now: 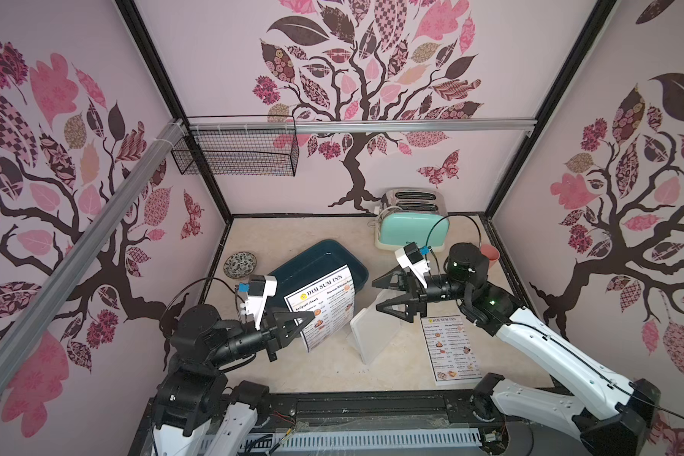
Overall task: Replace the menus in the menu holders
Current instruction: Pick up the menu from the storage box.
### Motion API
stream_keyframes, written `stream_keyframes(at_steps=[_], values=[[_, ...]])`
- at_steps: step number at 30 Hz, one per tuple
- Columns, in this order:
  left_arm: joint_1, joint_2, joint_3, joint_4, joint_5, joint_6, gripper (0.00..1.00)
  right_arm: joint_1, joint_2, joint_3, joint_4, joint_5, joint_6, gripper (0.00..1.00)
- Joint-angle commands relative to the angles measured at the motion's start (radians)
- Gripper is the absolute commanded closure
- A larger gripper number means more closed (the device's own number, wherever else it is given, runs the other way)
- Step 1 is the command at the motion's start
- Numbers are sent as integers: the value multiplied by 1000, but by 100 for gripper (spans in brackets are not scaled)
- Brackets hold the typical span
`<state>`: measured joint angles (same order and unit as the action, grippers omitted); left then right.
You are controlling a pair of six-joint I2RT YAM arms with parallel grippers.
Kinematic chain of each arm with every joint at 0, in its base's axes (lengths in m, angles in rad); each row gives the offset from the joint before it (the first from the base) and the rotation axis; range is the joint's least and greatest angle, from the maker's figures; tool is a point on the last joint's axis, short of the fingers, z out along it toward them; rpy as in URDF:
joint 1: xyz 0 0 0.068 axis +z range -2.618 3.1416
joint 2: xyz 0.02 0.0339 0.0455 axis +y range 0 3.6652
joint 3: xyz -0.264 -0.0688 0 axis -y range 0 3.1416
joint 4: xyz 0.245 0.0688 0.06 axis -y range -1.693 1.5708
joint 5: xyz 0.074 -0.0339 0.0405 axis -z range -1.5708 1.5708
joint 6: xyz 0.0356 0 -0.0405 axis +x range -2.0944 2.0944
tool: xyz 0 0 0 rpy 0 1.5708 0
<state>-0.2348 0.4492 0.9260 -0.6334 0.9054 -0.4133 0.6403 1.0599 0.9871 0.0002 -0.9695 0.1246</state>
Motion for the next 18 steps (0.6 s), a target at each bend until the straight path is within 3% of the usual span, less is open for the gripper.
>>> stream_keyframes(at_steps=[1,18], values=[[-1,-14,2,-21,-18,24,100,9,12,-2,44,-36,0,22],[-1,-18,4,-31,-38,35,100,78,158,32,27,-57,-165,50]])
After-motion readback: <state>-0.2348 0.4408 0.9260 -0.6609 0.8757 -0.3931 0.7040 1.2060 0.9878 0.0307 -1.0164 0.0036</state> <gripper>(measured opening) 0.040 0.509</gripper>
